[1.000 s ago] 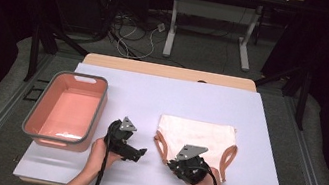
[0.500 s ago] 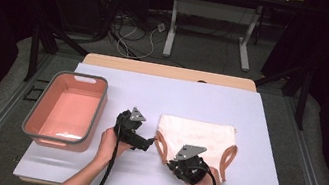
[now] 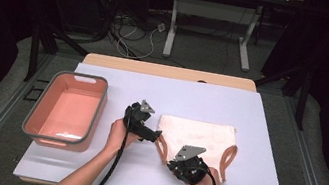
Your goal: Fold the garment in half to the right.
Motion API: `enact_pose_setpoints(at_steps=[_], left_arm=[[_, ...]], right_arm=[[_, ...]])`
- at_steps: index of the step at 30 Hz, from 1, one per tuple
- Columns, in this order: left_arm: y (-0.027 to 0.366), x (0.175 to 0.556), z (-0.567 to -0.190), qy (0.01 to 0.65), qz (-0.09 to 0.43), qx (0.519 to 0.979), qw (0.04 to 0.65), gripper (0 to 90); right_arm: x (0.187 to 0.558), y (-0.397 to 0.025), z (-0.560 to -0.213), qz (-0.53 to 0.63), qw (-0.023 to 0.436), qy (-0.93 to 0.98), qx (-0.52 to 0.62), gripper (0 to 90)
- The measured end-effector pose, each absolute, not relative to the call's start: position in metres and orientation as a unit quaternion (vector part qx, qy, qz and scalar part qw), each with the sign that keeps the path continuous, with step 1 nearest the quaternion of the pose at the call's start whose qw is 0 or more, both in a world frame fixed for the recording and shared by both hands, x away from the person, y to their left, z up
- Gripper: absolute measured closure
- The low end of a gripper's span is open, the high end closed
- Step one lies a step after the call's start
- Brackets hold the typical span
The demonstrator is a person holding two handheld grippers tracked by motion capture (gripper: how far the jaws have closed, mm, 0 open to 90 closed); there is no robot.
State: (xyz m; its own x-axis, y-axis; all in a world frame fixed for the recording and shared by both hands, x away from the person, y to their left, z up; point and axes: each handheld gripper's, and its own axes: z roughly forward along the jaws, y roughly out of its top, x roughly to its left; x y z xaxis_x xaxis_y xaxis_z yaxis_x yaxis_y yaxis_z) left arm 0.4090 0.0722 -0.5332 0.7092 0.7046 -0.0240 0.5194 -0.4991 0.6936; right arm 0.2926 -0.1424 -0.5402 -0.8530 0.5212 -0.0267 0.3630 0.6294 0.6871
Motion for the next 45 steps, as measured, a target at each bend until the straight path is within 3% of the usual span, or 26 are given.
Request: enact_pose_setpoints(at_steps=[5, 9, 23, 27, 33, 37, 45], left_arm=[[0.067, 0.417, -0.533, 0.357, 0.138, 0.855, 0.351, 3.7], [0.064, 0.423, -0.533, 0.359, 0.138, 0.853, 0.354, 15.4], [0.045, 0.445, -0.542, 0.362, 0.147, 0.856, 0.340, 38.5], [0.041, 0.452, -0.547, 0.363, 0.137, 0.858, 0.336, 50.3], [0.038, 0.461, -0.554, 0.380, 0.133, 0.855, 0.326, 46.1], [0.039, 0.462, -0.555, 0.383, 0.121, 0.852, 0.335, 47.9], [0.036, 0.460, -0.553, 0.357, 0.095, 0.866, 0.336, 74.4]], right_arm=[[0.293, -0.142, -0.541, 0.353, 0.109, 0.895, 0.250, 86.0], [0.293, -0.142, -0.541, 0.354, 0.109, 0.895, 0.249, 86.0], [0.290, -0.139, -0.542, 0.345, 0.126, 0.898, 0.242, 86.0], [0.290, -0.139, -0.541, 0.345, 0.126, 0.897, 0.244, 86.0], [0.288, -0.137, -0.542, 0.339, 0.133, 0.900, 0.239, 86.1], [0.288, -0.137, -0.541, 0.338, 0.136, 0.900, 0.238, 86.1], [0.286, -0.136, -0.540, 0.335, 0.143, 0.900, 0.239, 86.1]])
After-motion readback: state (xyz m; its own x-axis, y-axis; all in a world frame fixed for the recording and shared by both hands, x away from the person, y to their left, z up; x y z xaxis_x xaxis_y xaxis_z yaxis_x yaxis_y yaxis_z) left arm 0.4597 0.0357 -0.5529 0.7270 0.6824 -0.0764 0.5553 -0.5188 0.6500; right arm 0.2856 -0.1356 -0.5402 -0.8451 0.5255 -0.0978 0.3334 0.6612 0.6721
